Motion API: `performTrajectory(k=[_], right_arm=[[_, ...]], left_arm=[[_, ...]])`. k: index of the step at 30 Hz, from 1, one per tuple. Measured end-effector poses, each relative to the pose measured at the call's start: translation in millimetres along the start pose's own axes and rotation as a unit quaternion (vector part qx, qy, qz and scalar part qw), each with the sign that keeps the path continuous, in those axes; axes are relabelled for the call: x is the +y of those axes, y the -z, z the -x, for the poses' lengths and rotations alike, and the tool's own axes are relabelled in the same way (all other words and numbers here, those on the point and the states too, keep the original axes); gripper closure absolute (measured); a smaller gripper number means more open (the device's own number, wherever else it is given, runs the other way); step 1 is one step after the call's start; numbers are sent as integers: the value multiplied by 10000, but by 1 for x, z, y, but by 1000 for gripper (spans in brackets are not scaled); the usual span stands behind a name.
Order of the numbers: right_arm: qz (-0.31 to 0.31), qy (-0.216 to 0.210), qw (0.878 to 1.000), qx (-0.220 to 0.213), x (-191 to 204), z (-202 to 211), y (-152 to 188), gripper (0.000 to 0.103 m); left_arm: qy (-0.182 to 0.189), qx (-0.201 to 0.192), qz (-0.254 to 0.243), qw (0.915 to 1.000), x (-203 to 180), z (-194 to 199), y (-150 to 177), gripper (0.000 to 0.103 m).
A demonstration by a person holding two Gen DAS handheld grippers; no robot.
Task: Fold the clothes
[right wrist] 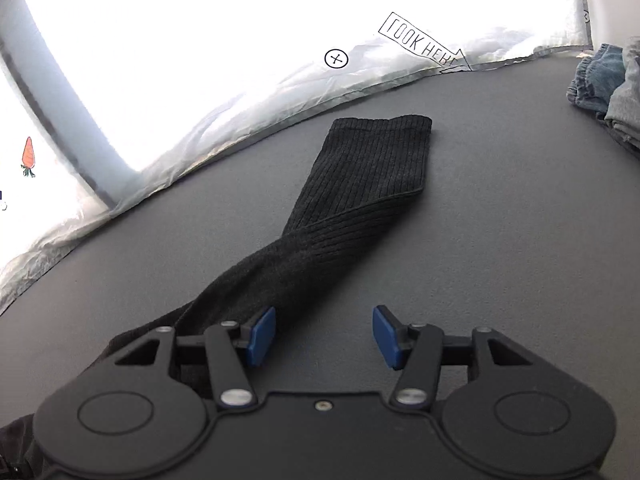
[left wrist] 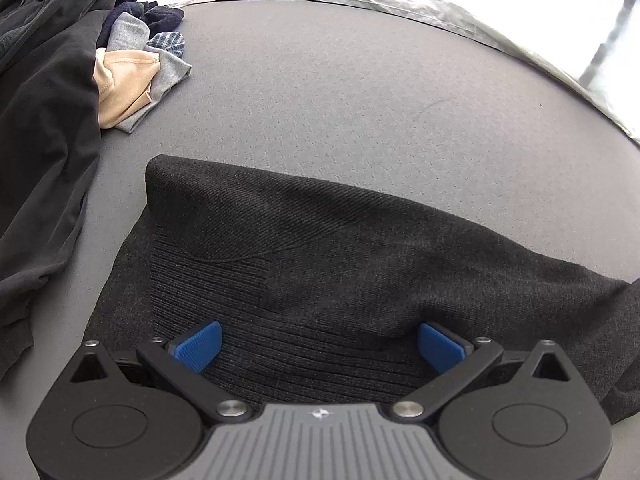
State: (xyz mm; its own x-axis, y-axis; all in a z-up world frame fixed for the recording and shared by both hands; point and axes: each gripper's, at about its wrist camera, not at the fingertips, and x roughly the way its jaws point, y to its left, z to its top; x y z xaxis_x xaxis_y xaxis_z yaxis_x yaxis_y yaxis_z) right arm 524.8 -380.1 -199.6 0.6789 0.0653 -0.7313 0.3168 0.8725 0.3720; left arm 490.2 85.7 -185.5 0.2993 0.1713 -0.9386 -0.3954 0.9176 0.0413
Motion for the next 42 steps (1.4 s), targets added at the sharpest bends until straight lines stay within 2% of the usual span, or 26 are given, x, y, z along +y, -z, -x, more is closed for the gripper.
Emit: performTrajectory(k=[3, 5, 8, 9, 11, 12, 14, 15, 18, 20, 22, 24, 25, 28, 30, 31, 32, 33, 34, 35, 36, 37, 39, 42], right_arm=[[-928, -362, 9950, -31, -18, -3, -6, 39], [-1004, -383, 9942, -31, -17, -7, -11, 40], [-574, -125, 9983, -17, -3, -14, -17, 52], [-472, -20, 9989, -8, 1, -16, -18, 64], [-313, 112, 9994, 37, 8, -21, -23, 76], [-270, 121, 9996, 47, 10, -23, -27, 86], [-176, 141, 9997, 58, 14, -27, -35, 96], [-62, 168, 9998, 16, 19, -27, -38, 97], [794, 229, 9961, -301, 48, -19, -44, 98], [1878, 117, 9804, -586, 83, -9, -37, 98], [2837, -212, 9564, -659, 114, 0, -20, 98], [3665, -685, 9261, -570, 143, 8, 2, 98], [3927, -930, 9140, -419, 151, 10, 17, 98], [4645, -1311, 8758, 97, 171, 15, 62, 98], [5085, -1317, 8502, 343, 179, 23, 89, 96], [5185, -1329, 8438, 386, 180, 28, 97, 94], [5258, -1352, 8387, 429, 180, 33, 103, 87], [5243, -1414, 8384, 470, 178, 39, 105, 77], [5213, -1477, 8390, 506, 176, 45, 105, 74], [5129, -1534, 8430, 519, 172, 49, 101, 71], [5016, -1564, 8493, 516, 168, 54, 96, 73], [4879, -1597, 8567, 498, 163, 58, 91, 73], [4466, -1591, 8798, 334, 149, 63, 74, 73], [3927, -1375, 9092, 137, 131, 51, 50, 73]], left_arm=[[72, 3, 66, 10000, 1, -3, -3, 0], [54, -8, 53, 10000, 0, -4, -5, 0], [36, -66, 60, 10000, -2, -5, -4, 0], [39, -99, 53, 9999, -3, -5, -2, 0], [47, -180, 32, 9998, -3, -5, 0, 0], [49, -189, 30, 9998, -3, -5, 1, 0], [51, -206, 27, 9998, -3, -5, 1, 0], [50, -179, 29, 9998, -4, -6, 0, 0], [48, -102, 33, 9999, -4, -7, -2, 0], [46, -66, 36, 10000, -4, -7, -3, 0], [43, -83, 39, 9999, -5, -7, -2, 0], [43, -102, 39, 9999, -5, -7, -1, 0], [44, -109, 37, 9999, -6, -7, 0, 0], [46, -126, 37, 9999, -5, -7, 0, 0], [46, -142, 38, 9999, -5, -8, 1, 0], [45, -155, 38, 9999, -5, -8, 1, 0], [44, -169, 39, 9998, -5, -8, 2, 0], [42, -178, 42, 9998, -5, -8, 2, 0], [39, -183, 45, 9998, -5, -7, 2, 0], [36, -187, 48, 9998, -6, -7, 2, 0], [33, -192, 52, 9998, -6, -6, 3, 0], [30, -191, 56, 9998, -6, -6, 3, 0], [29, -180, 59, 9998, -6, -6, 3, 0], [23, -189, 70, 9998, -6, -5, 3, 0]])
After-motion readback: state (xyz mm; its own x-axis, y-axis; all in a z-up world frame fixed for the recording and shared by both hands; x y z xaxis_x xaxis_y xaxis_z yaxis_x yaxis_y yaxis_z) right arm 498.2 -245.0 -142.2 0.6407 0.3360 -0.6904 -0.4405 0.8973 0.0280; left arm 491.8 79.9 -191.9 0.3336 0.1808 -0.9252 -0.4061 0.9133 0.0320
